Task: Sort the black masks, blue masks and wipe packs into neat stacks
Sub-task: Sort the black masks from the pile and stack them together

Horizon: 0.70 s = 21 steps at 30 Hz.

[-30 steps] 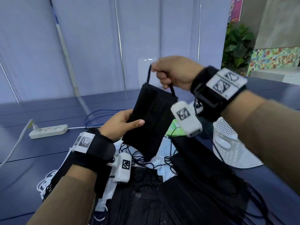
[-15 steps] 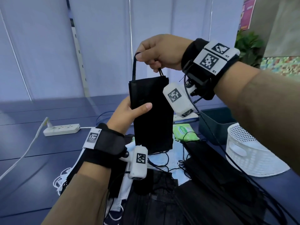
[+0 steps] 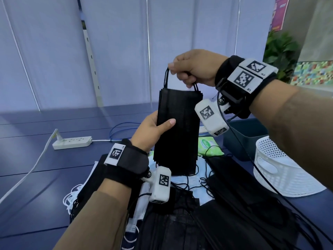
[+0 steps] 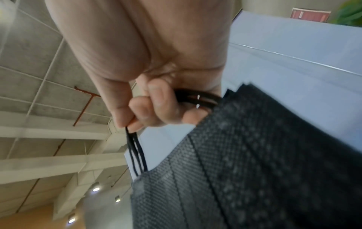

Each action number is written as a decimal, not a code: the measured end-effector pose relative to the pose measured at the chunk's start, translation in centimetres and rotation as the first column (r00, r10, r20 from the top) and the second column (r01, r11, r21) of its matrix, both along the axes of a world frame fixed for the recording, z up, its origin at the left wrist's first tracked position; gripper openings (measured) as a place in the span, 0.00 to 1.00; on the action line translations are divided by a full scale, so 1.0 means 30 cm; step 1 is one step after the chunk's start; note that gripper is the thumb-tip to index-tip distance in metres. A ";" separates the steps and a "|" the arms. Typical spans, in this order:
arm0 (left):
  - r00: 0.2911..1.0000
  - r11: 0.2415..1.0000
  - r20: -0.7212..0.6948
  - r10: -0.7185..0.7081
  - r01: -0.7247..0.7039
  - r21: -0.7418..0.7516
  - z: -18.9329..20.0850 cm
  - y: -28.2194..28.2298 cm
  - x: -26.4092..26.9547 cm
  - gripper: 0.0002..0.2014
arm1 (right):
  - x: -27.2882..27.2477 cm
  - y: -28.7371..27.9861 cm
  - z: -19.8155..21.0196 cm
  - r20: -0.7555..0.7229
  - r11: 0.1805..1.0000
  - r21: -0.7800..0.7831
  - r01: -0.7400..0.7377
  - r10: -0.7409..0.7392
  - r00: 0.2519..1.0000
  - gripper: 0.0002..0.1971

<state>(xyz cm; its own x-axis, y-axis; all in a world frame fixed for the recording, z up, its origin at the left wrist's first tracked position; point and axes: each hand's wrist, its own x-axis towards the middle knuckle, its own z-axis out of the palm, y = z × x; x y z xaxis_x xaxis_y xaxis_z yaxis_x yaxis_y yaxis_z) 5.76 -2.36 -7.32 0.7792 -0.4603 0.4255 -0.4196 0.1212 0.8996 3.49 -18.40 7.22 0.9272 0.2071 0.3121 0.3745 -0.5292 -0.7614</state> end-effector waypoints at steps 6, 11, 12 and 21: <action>0.999 0.999 0.025 -0.033 0.032 0.034 -0.044 -0.015 0.027 0.38 | 0.020 -0.036 -0.099 -0.126 0.988 -0.152 0.025 -0.044 0.991 0.13; 0.994 0.992 0.025 -0.104 0.102 0.068 -0.047 -0.026 0.030 0.37 | 0.013 -0.054 -0.136 -0.151 0.969 -0.241 0.050 -0.088 0.985 0.10; 0.993 0.992 0.030 -0.111 0.108 0.066 -0.048 -0.028 0.031 0.39 | 0.015 -0.058 -0.139 -0.147 0.966 -0.252 0.053 -0.092 0.985 0.09; 0.986 0.993 0.161 -0.032 0.013 0.119 -0.043 -0.033 0.016 0.52 | -0.010 -0.032 -0.170 -0.326 0.940 -0.308 -0.148 0.042 0.944 0.15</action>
<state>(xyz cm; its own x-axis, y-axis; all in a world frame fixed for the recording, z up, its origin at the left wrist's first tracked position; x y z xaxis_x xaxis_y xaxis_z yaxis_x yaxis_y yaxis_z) 6.25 -3.34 -8.62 0.6931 -0.5311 0.4874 -0.5596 0.0297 0.8282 3.19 -19.35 2.13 0.9367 0.3392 -0.0872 0.2083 -0.7396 -0.6400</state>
